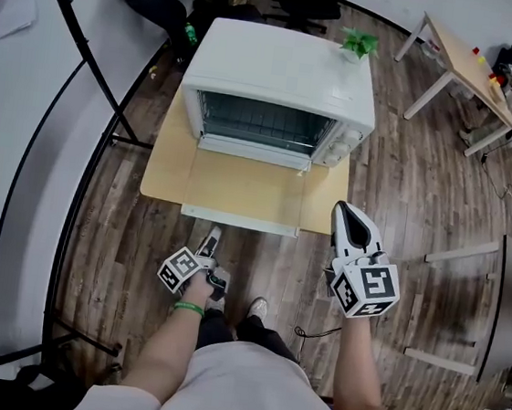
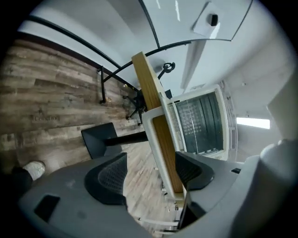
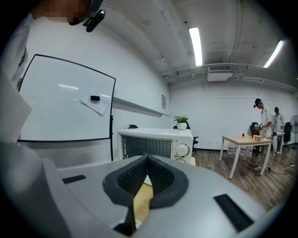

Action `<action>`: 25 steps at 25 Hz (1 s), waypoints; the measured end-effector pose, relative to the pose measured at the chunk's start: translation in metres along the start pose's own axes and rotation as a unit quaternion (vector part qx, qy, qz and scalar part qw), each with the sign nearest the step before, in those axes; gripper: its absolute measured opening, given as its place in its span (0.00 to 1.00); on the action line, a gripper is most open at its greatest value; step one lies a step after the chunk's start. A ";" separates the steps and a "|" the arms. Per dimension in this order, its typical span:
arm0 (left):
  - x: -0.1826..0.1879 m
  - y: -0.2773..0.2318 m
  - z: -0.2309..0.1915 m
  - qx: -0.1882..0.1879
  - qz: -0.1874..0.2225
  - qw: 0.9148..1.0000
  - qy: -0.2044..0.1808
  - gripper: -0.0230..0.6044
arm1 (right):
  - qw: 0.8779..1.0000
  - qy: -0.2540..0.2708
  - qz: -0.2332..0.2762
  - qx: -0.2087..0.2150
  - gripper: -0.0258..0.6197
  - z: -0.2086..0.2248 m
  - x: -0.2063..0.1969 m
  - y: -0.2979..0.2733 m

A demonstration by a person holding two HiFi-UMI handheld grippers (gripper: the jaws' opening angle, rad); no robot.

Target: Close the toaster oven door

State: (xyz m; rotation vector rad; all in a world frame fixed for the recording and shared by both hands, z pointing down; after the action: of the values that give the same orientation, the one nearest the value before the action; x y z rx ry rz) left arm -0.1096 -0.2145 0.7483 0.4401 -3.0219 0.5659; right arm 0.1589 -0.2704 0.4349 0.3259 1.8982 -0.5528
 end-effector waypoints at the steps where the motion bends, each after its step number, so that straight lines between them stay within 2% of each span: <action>1: -0.001 -0.002 -0.001 -0.004 0.002 1.000 0.016 0.55 | 1.000 0.001 -0.002 0.000 0.04 0.000 0.000 0.000; 6: -0.004 -0.012 -0.012 -0.003 0.014 0.997 0.071 0.55 | 1.000 0.003 -0.010 -0.003 0.04 0.000 -0.003 0.002; 19: 0.003 -0.041 -0.022 -0.012 0.022 0.994 0.105 0.55 | 0.999 0.010 -0.034 -0.018 0.04 0.009 -0.013 0.008; 21: 0.004 -0.044 -0.018 -0.028 0.022 0.994 0.107 0.50 | 0.999 0.011 -0.036 -0.023 0.04 0.011 -0.013 0.010; 25: 0.002 -0.047 -0.009 -0.055 0.024 0.993 0.100 0.32 | 0.999 0.008 -0.039 -0.029 0.04 0.014 -0.015 0.013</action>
State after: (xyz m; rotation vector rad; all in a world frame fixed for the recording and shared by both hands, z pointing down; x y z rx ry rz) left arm -0.0985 -0.2539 0.7732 0.2870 -2.8593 0.4145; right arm 0.1819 -0.2661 0.4415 0.2209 1.9450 -0.5475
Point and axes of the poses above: the fingertips, and each gripper's own axes: y backward along the fingers, z to its right, x out of its top, the point moved 5 cm from there along y, backward along the fingers, and after that the axes turned 15 degrees about y, right-handed, at the moved point
